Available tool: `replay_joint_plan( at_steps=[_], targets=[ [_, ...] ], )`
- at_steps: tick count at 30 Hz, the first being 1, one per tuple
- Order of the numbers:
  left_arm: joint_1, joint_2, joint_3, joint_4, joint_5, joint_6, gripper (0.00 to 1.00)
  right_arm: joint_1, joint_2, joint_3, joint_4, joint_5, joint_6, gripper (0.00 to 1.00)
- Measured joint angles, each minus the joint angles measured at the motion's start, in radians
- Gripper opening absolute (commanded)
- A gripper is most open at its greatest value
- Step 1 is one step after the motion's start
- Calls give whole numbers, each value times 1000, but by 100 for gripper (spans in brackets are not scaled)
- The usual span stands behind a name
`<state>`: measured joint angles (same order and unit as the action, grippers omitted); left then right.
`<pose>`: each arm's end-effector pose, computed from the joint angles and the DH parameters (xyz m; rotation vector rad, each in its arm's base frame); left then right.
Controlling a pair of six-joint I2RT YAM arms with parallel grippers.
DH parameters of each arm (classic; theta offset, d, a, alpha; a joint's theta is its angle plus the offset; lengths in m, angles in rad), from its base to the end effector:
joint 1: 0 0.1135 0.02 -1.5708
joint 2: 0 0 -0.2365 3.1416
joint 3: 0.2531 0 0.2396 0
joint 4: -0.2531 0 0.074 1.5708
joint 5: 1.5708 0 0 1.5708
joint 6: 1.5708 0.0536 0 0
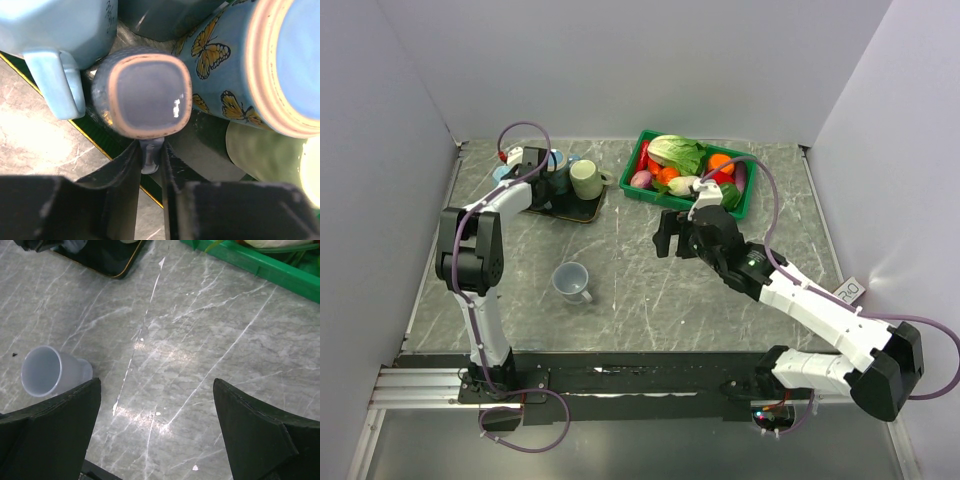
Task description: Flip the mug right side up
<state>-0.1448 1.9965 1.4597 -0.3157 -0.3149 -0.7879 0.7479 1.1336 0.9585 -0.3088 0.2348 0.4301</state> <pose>0.4278 -0.0456 0.1677 -0.8813 2.1997 -0.0639 0.2067 0.1747 0.2877 -0.1820 2.0686 0.4920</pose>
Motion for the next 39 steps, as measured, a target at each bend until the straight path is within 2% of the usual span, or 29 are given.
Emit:
replay_joint_plan(
  at_steps=[2, 3, 4, 16, 22, 26, 32, 39],
  targets=[
    [0, 0, 0, -3, 1, -1, 12, -3, -8, -3, 0, 4, 2, 98],
    [0, 0, 0, -3, 1, -2, 2, -5, -10, -4, 1, 6, 4, 98],
    [0, 0, 1, -4, 2, -2, 1, -5, -13, -4, 1, 8, 5, 98],
    [-3, -24, 26, -94, 31, -33, 1, -17, -20, -9, -5, -24, 34, 100],
    [-3, -190, -11, -153, 147, -77, 1, -42, -9, 54, -34, -106, 69, 100],
    [-4, -336, -12, -161, 294, -111, 1, -75, -5, 114, -23, -205, 101, 100],
    [-4, -521, -82, 42, 604, -208, 1, -106, -2, 160, 44, -370, 178, 99],
    [-14, -578, -201, 486, 896, -443, 1, -144, 39, 183, 251, -561, 345, 97]
  ],
)
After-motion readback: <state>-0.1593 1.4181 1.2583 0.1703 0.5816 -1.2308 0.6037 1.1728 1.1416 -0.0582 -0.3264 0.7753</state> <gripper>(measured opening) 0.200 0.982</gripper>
